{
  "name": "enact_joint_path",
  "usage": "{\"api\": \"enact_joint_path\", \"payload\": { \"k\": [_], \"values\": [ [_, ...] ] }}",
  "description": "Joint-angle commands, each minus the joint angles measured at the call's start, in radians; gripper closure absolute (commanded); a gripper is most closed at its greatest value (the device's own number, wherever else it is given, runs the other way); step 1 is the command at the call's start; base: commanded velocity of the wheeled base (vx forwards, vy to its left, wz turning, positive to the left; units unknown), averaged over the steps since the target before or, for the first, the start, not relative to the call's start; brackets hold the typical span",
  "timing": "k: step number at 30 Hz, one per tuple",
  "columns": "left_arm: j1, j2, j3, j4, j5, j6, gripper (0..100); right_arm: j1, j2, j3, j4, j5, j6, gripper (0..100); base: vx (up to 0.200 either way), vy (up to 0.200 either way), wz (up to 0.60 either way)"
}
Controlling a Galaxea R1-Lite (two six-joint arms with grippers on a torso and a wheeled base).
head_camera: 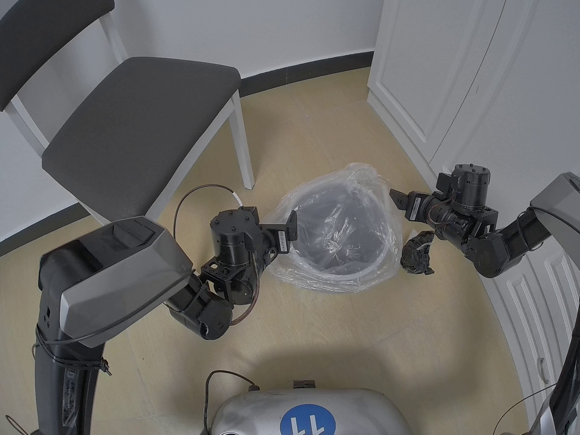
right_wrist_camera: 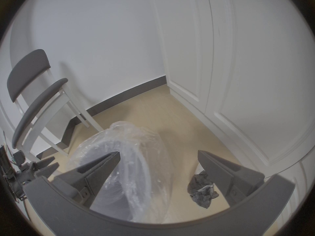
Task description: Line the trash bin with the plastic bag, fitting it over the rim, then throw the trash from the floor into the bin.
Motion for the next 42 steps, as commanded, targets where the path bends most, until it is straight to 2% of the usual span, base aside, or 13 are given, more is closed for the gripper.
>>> {"api": "enact_joint_path", "payload": {
  "k": [1,22,24,25,27,42],
  "values": [
    [0.000,0.008,-0.018,0.023,0.001,-0.001,0,0.006,0.038,-0.014,0.002,0.000,0.001,0,0.000,0.000,0.00],
    [0.077,0.079,-0.115,0.140,0.014,-0.007,0,0.006,0.193,-0.133,-0.007,-0.014,0.026,0,0.000,0.000,0.00],
    [0.081,0.085,-0.130,0.147,0.031,-0.006,0,0.002,0.205,-0.143,-0.007,-0.014,0.027,0,0.000,0.000,0.00],
    [0.086,0.102,-0.166,0.163,0.073,-0.006,0,-0.006,0.221,-0.150,-0.010,-0.014,0.027,0,0.000,0.000,0.00],
    [0.089,0.119,-0.202,0.169,0.103,-0.006,0,-0.017,0.233,-0.156,-0.013,-0.016,0.027,0,0.000,0.000,0.00],
    [0.086,0.105,-0.206,0.153,0.110,-0.036,0,-0.084,0.247,-0.176,-0.001,-0.014,0.007,0,0.000,0.000,0.00]
  ]
}}
